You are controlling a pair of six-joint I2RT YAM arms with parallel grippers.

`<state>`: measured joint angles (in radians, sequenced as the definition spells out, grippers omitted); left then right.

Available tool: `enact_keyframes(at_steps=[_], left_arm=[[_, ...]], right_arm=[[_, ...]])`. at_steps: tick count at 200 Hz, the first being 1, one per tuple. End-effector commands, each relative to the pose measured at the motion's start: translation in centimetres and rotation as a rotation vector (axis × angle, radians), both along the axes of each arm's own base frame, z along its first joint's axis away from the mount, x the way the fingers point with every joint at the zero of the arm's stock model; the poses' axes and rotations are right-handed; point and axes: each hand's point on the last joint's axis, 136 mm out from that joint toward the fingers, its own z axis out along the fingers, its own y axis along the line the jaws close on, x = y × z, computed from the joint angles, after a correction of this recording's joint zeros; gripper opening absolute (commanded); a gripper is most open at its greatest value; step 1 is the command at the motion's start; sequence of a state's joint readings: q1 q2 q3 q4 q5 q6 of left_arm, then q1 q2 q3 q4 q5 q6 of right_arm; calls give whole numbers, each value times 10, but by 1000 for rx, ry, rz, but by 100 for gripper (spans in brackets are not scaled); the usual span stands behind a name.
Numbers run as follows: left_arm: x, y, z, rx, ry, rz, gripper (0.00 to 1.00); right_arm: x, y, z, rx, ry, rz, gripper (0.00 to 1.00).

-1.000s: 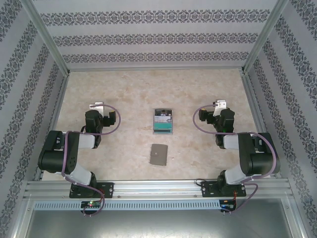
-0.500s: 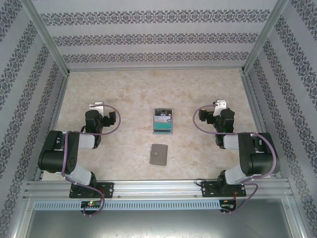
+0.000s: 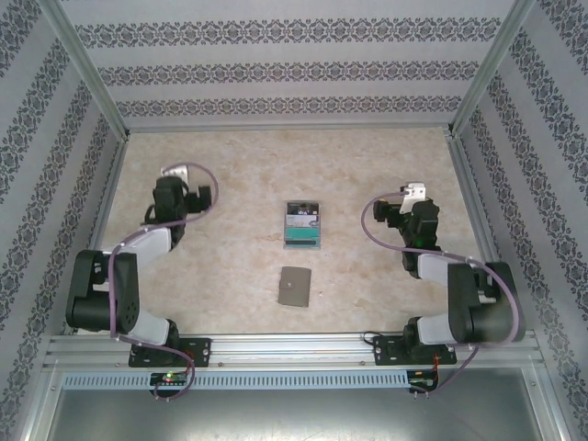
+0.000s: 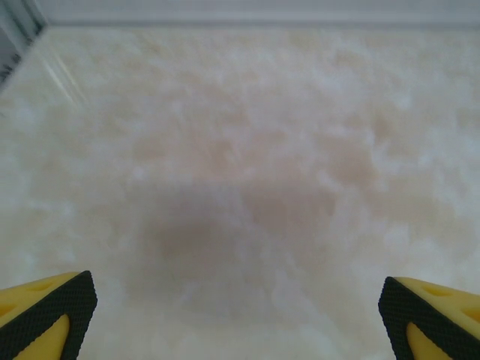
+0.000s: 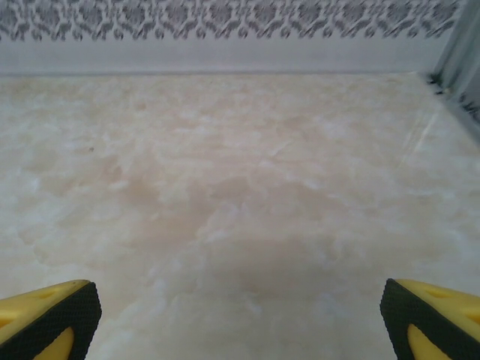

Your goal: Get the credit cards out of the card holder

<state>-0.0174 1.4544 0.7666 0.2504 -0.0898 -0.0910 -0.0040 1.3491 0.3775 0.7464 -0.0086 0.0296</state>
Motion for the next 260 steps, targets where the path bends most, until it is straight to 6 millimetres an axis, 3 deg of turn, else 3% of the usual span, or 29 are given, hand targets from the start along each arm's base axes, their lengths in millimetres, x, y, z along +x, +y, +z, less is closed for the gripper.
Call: enact_keyframes(at_steps=[1, 20, 34, 57, 90, 110, 149, 168, 195, 260], left_arm=[[-28, 17, 13, -91, 145, 155, 99], [-37, 14, 29, -189, 173, 209, 99], [-45, 14, 36, -253, 187, 264, 99], [-53, 2, 38, -347, 176, 245, 100], [-75, -17, 29, -465, 207, 225, 95], [-91, -38, 22, -513, 233, 196, 90], [-139, -88, 2, -470, 320, 131, 87], [-161, -118, -10, -477, 358, 78, 86], [-188, -153, -23, -428, 411, 18, 83], [-229, -237, -46, -206, 528, -168, 63]], right_arm=[[-8, -17, 27, 30, -33, -120, 98], [-22, -42, 46, 190, -82, -315, 98], [-32, -48, 56, 303, -106, -368, 98], [-37, -37, 74, 396, -129, -291, 98], [-39, -16, 83, 502, -64, -216, 98], [-40, 7, 77, 512, 46, -153, 98], [-51, 50, 40, 450, 373, -75, 98], [-56, 56, 33, 538, 427, -103, 98], [-63, 71, 39, 629, 398, -33, 98], [-91, 89, 31, 434, 476, 3, 98]])
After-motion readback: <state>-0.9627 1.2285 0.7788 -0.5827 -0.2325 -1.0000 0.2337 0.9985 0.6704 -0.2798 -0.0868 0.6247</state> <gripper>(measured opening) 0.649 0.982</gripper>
